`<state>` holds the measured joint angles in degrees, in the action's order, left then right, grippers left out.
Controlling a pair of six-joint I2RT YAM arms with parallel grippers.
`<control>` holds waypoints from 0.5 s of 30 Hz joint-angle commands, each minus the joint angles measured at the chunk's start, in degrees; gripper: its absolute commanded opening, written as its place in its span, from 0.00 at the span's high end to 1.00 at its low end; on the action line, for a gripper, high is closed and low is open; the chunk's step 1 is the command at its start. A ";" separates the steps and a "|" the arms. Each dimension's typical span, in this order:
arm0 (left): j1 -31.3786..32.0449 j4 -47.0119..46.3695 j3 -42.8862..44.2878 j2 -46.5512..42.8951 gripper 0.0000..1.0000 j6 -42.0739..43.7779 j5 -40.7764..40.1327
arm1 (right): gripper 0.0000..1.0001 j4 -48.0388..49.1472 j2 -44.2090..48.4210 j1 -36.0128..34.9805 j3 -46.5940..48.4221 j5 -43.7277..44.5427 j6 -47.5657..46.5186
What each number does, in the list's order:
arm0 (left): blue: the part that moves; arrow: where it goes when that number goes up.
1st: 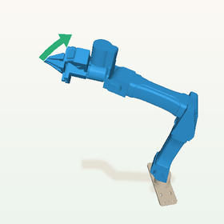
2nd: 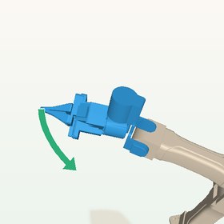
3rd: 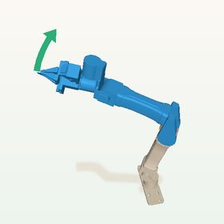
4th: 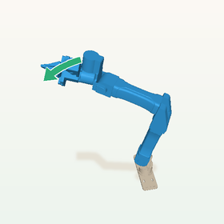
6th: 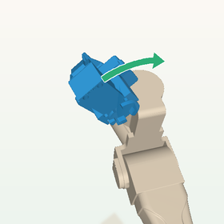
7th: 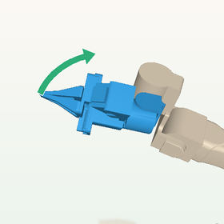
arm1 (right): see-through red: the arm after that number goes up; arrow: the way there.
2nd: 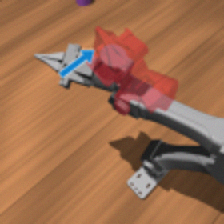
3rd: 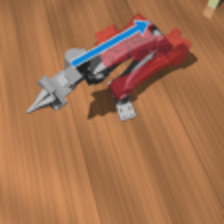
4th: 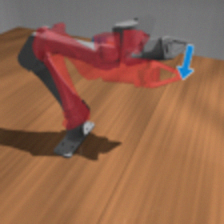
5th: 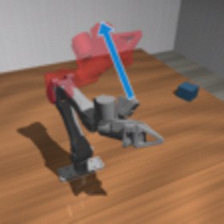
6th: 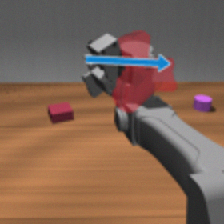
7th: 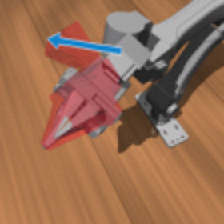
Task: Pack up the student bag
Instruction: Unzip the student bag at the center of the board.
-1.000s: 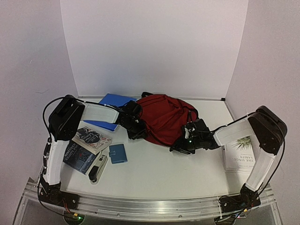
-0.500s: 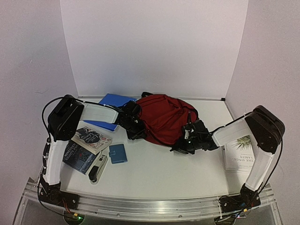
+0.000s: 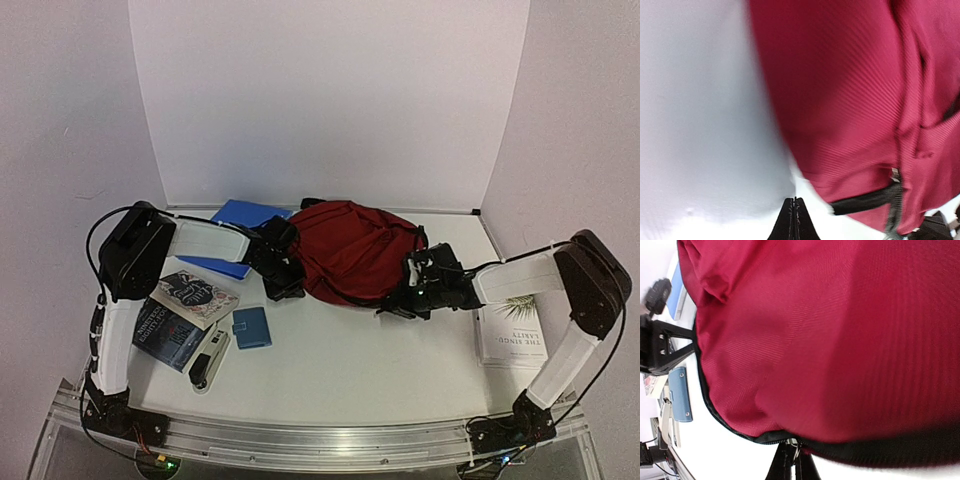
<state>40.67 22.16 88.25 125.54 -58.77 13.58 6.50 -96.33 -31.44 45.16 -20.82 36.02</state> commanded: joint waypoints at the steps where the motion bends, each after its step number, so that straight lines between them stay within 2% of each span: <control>1: -1.82 3.54 0.79 -2.84 1.00 0.71 -2.41 | 1.00 -10.21 3.37 2.76 1.69 -0.89 -8.04; 4: -2.51 3.29 0.94 -3.22 1.00 2.86 -2.31 | 1.00 -14.15 3.71 3.90 3.26 -2.40 -11.84; 6: -2.30 -2.83 0.19 -4.78 0.97 8.24 1.27 | 1.00 -15.54 3.99 3.86 4.09 -4.88 -13.59; 8: -0.99 -8.00 -1.63 -7.41 0.85 14.39 3.72 | 1.00 -15.89 4.07 3.83 4.48 -7.91 -14.33; 10: 0.20 -11.53 -3.51 -10.54 0.61 18.84 4.06 | 1.00 -15.91 3.65 3.82 5.07 -10.71 -14.98; 12: 0.54 -11.98 -4.46 -12.61 0.41 19.54 4.54 | 1.00 -15.99 3.55 3.78 5.52 -11.82 -15.22; 15: 1.15 -12.01 -4.18 -12.28 0.27 15.87 6.15 | 1.00 -15.82 3.90 3.76 6.06 -12.90 -14.76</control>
<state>40.59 15.52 83.74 117.62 -44.53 16.76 -8.03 -94.37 -27.40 48.76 -29.57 22.84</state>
